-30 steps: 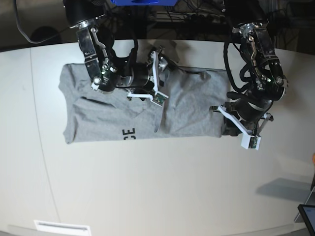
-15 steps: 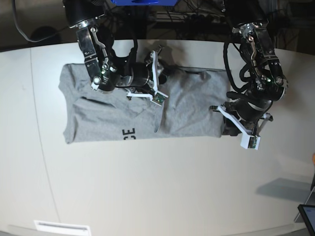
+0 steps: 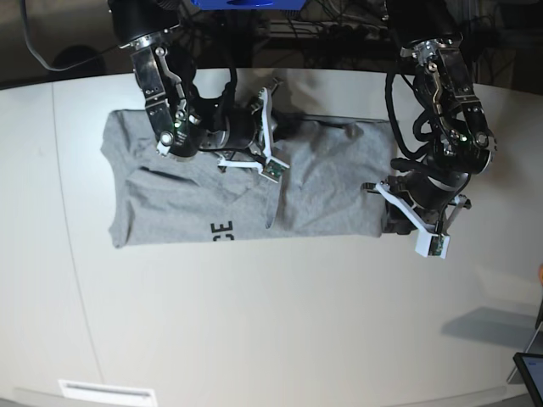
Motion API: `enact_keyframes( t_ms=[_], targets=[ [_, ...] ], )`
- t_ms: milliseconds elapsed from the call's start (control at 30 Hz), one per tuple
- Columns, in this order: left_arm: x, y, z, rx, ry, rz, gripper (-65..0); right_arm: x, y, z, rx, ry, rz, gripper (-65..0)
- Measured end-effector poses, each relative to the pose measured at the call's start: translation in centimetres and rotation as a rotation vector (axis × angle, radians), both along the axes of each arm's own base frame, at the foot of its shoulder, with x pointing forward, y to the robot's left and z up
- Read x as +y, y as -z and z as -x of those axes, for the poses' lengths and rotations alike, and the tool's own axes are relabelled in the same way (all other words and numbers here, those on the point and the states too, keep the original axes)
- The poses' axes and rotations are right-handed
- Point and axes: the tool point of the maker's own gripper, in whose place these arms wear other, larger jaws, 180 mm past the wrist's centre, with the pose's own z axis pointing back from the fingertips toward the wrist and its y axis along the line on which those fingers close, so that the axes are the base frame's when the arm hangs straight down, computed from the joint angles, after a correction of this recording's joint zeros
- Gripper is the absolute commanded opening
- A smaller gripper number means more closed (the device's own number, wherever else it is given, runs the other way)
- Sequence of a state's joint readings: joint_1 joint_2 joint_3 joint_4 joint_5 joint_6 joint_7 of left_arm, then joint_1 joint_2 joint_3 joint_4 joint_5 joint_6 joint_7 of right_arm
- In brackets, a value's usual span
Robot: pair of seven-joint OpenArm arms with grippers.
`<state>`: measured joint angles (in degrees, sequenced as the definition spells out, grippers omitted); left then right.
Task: Fold the T-shirt properly
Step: 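Hold the edges with both grippers and tug to straighten the fold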
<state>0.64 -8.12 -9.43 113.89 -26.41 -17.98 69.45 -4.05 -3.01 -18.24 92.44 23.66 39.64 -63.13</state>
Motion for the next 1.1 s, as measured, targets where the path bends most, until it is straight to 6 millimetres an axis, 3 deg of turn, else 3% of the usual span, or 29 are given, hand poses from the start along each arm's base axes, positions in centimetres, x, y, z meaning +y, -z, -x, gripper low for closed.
enact_keyframes(
  t_ms=[633, 1100],
  targets=[
    [0.0, 0.0, 0.0, 0.001, 0.000, -0.001, -50.7, -0.6, -0.2, 0.2, -0.005, -0.015, 0.036, -64.6],
    [0.0, 0.1, 0.0, 0.002, 0.001, -0.001, -50.7, -2.3, 0.6, 0.1, -0.008, -0.020, 0.079, -64.6]
  ],
)
